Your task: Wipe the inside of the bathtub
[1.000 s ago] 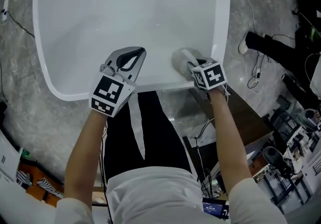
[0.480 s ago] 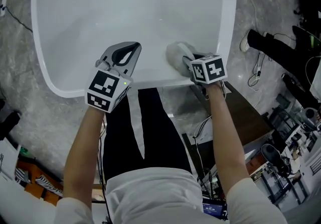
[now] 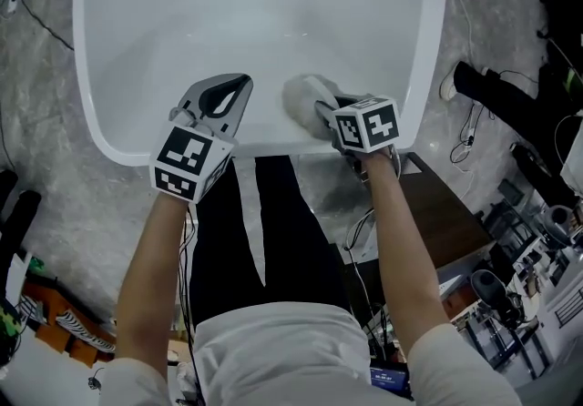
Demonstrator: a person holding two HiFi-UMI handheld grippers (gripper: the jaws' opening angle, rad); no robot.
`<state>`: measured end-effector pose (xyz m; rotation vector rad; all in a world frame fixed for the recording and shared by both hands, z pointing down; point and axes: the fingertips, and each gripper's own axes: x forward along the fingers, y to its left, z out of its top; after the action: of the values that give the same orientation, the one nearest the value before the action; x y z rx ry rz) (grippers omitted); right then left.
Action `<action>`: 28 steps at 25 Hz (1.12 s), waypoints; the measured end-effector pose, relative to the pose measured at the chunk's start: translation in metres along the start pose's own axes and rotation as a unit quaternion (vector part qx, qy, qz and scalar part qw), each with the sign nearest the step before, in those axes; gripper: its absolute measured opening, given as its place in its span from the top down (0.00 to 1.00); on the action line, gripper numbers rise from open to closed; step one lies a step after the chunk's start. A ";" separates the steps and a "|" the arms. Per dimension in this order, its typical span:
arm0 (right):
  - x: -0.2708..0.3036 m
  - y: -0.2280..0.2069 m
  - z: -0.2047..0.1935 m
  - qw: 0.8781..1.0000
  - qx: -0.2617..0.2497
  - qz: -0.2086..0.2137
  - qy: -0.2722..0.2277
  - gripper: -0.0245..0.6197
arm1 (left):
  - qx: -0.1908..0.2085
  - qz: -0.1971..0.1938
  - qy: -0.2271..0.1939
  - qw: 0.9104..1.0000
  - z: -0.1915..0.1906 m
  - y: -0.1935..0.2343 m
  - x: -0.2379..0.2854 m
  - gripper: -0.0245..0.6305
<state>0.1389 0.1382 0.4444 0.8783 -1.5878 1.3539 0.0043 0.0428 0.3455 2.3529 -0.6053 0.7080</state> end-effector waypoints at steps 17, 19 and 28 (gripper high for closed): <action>0.041 0.098 0.038 0.998 -0.035 0.056 -0.011 0.81 | -0.030 0.047 -0.004 0.998 -0.032 0.050 -0.054 0.94; 0.046 0.114 0.045 0.997 -0.040 0.064 -0.012 0.81 | -0.032 0.051 -0.005 0.998 -0.034 0.055 -0.060 0.94; 0.066 0.174 0.065 0.993 -0.069 0.098 -0.020 0.81 | -0.046 0.079 -0.015 0.996 -0.049 0.083 -0.091 0.94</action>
<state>-0.0546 0.1044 0.4344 0.6829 -1.8145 1.3480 -0.1275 0.0379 0.3574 2.2522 -0.8275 0.7009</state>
